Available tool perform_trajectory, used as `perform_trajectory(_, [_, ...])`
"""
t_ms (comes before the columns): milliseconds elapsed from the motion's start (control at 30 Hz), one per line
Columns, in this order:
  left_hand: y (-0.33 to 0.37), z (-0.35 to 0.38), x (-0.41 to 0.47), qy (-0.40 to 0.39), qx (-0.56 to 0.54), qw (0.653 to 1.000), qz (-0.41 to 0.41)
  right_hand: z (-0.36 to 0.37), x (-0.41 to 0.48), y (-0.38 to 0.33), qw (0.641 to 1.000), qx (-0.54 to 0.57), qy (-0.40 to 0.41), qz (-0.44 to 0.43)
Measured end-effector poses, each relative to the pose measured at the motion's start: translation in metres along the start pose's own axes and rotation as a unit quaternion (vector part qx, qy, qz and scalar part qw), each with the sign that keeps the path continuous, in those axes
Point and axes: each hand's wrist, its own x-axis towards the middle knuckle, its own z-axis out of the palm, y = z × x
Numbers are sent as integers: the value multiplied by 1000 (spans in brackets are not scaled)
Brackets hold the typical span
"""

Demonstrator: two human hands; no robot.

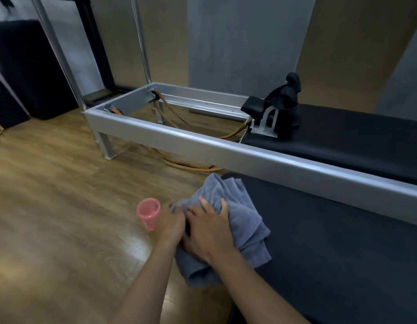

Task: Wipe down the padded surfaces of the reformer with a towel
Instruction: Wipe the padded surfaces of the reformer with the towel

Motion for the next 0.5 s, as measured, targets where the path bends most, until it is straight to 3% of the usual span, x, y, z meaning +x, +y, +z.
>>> perform_trajectory(100, [-10,-5,-22,42,31,998,23,-6,-30,-5,999,37,1,-29])
perform_trajectory(233, [3,7,-45,88,56,986,129,-19,-61,18,999,52,3,-2])
perform_trajectory(367, [19,31,-53,45,66,966,244,-34,-81,48,998,21,7,59])
perform_trajectory(500, [45,50,-44,17,59,928,367,-48,-71,72,980,72,96,157])
